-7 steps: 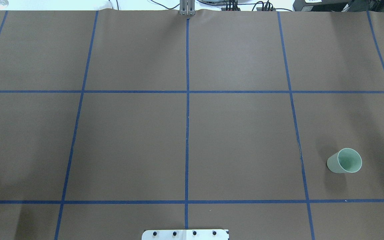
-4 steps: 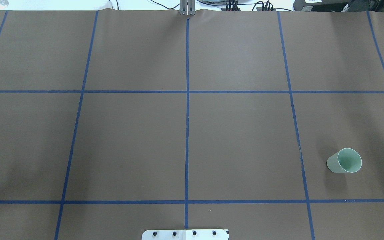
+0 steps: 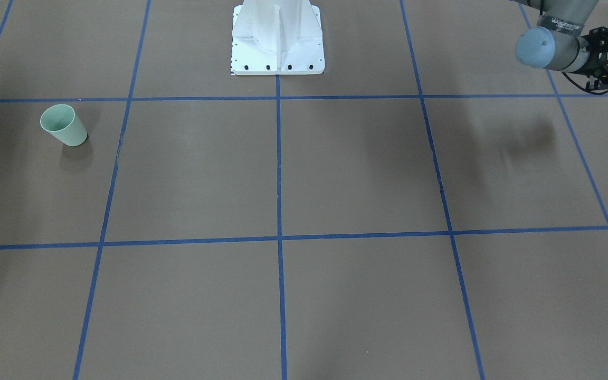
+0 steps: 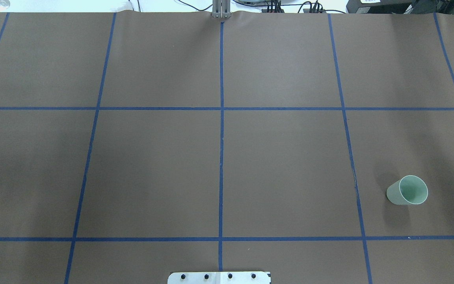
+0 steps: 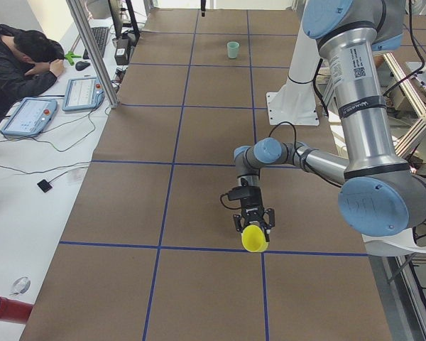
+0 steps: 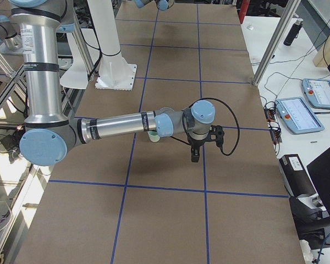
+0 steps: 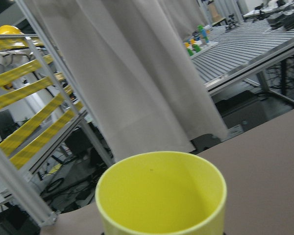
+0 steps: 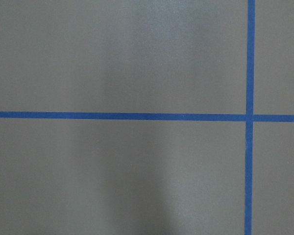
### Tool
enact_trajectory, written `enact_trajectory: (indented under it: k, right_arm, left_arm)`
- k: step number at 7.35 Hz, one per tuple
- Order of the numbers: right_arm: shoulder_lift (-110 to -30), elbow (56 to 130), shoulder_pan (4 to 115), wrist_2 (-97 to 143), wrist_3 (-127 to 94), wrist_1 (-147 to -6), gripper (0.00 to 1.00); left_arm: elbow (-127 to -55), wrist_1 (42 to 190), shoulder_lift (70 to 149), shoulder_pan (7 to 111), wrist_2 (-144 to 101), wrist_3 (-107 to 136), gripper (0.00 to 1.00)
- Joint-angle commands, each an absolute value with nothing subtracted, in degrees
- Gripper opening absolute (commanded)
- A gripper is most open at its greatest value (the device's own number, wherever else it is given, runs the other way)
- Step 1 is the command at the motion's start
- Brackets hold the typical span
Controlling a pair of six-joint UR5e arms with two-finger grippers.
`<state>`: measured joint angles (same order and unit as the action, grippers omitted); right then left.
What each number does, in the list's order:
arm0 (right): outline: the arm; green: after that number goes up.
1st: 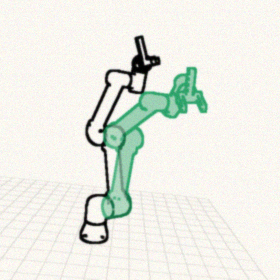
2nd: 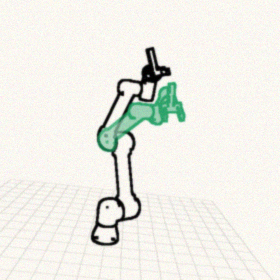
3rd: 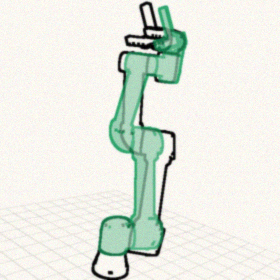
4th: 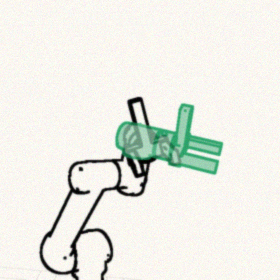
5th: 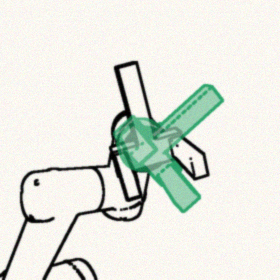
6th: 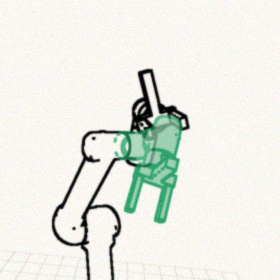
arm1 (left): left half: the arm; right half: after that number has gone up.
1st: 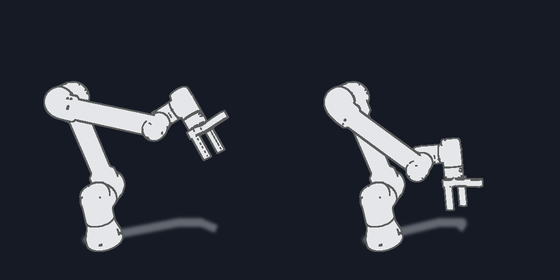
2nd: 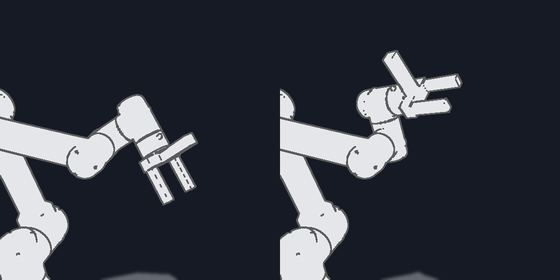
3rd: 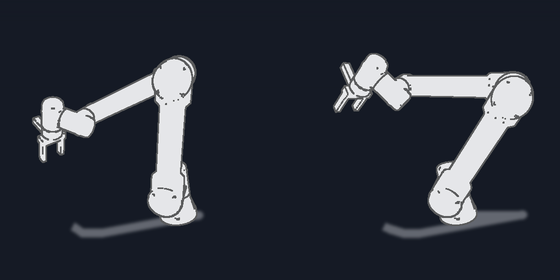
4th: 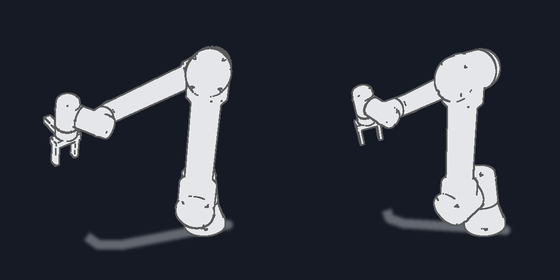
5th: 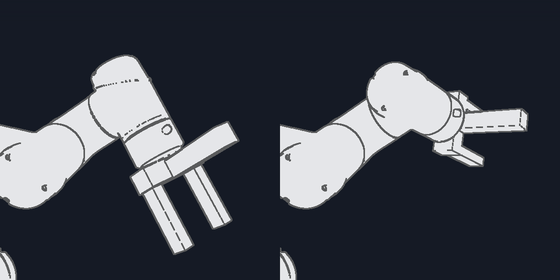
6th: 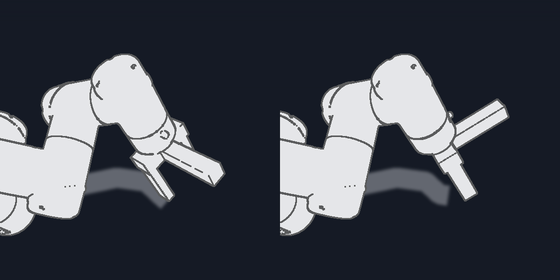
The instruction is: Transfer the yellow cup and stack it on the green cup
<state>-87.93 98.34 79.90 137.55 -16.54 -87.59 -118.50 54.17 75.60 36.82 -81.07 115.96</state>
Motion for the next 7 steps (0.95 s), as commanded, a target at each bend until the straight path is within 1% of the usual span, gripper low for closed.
enact_trajectory:
  k: [1,2,4,5,7]
  right_arm:
    - [-87.7,98.4,79.7,140.2,-17.3,-87.7,1.00]
    - [-88.0,98.5,79.7,141.7,-17.3,-87.7,1.00]
    - [-87.8,98.5,79.7,141.6,-17.5,-87.7,1.00]
    - [-87.4,99.2,79.3,140.8,-18.0,-87.5,1.00]
    - [-86.4,100.2,78.1,141.1,-20.1,-86.8,1.00]
  left_arm:
    - [-118.9,54.2,87.3,45.0,-77.7,101.7,0.00]
    - [-119.2,54.3,94.2,46.7,-77.5,97.1,0.00]
    - [-121.3,55.4,104.7,46.7,-77.0,89.4,0.00]
    - [-122.1,59.0,108.5,46.1,-77.1,87.9,0.00]
    - [-122.2,75.6,109.3,44.3,-77.6,81.1,0.00]
